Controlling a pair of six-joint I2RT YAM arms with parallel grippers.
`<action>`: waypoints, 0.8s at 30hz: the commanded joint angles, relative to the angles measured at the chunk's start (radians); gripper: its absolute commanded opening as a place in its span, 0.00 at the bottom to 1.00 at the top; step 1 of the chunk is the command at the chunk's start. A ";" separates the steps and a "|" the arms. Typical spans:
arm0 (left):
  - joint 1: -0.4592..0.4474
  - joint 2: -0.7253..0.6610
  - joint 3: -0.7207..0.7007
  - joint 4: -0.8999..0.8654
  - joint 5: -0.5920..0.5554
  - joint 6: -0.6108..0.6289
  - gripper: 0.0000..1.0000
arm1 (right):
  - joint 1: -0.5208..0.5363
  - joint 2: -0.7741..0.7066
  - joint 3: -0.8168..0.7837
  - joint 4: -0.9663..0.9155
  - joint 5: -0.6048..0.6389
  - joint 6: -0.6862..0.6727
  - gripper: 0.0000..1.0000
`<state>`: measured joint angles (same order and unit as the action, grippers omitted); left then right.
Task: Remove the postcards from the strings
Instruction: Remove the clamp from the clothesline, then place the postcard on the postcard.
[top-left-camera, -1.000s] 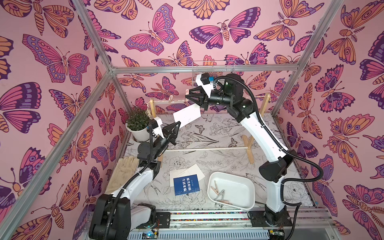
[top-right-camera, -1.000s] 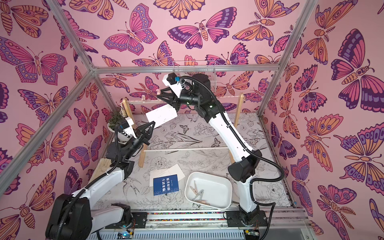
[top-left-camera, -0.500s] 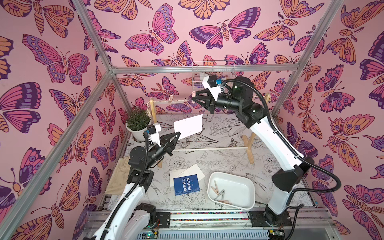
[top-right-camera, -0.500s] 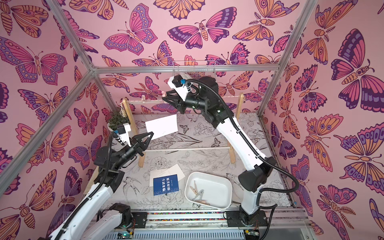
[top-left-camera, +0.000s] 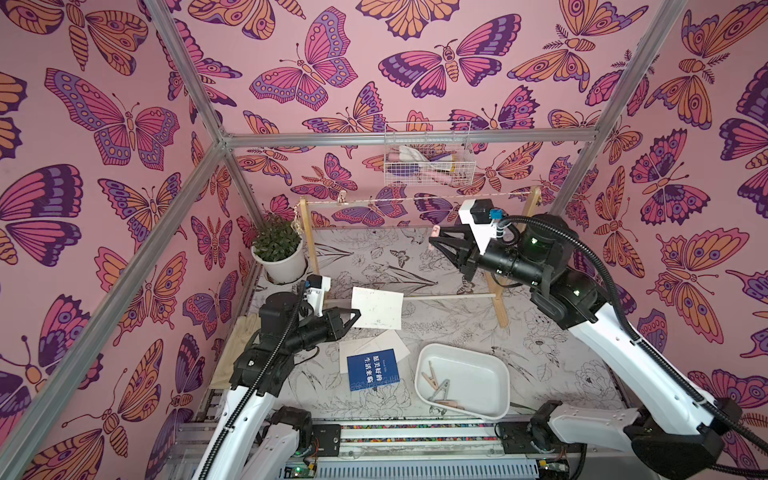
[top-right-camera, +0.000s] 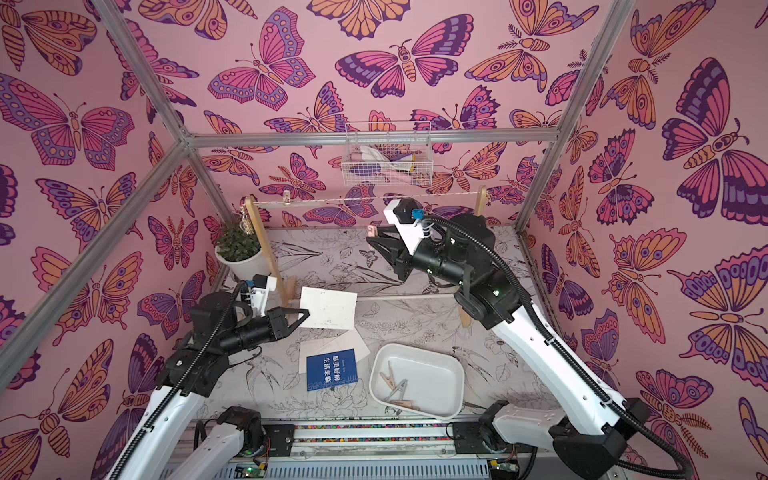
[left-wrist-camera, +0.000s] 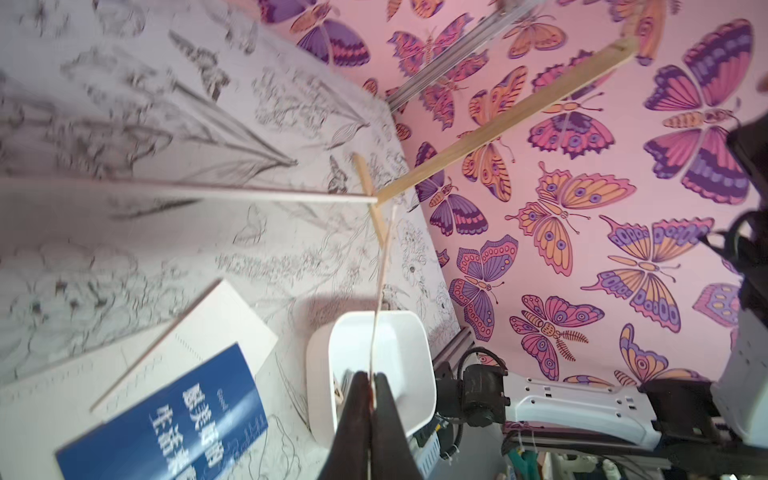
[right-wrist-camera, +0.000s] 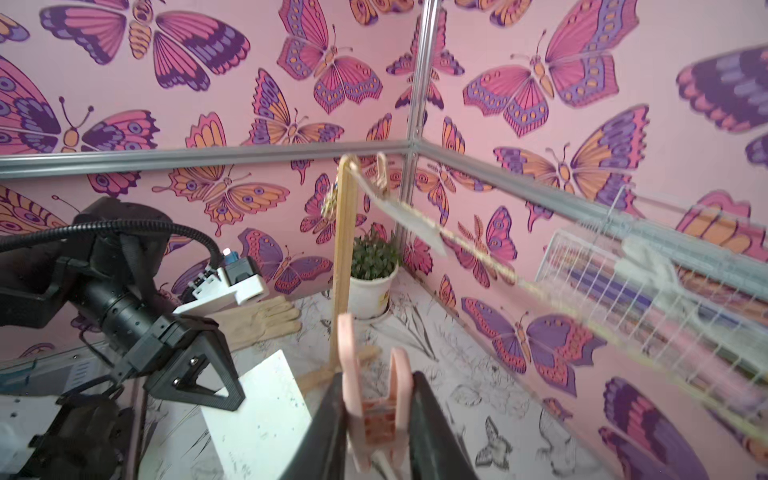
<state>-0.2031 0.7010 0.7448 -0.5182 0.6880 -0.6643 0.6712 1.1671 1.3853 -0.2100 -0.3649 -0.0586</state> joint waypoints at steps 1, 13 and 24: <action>-0.001 -0.031 -0.094 -0.164 0.061 -0.120 0.00 | 0.040 -0.079 -0.096 -0.100 0.088 0.072 0.24; -0.001 -0.083 -0.253 -0.215 -0.076 -0.240 0.00 | 0.190 -0.173 -0.322 -0.418 0.130 0.177 0.21; -0.001 -0.039 -0.211 -0.245 -0.127 -0.193 0.74 | 0.197 -0.202 -0.492 -0.370 0.067 0.272 0.22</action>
<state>-0.2031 0.6559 0.4961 -0.7181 0.5961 -0.8516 0.8600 0.9779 0.9066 -0.5827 -0.2707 0.1680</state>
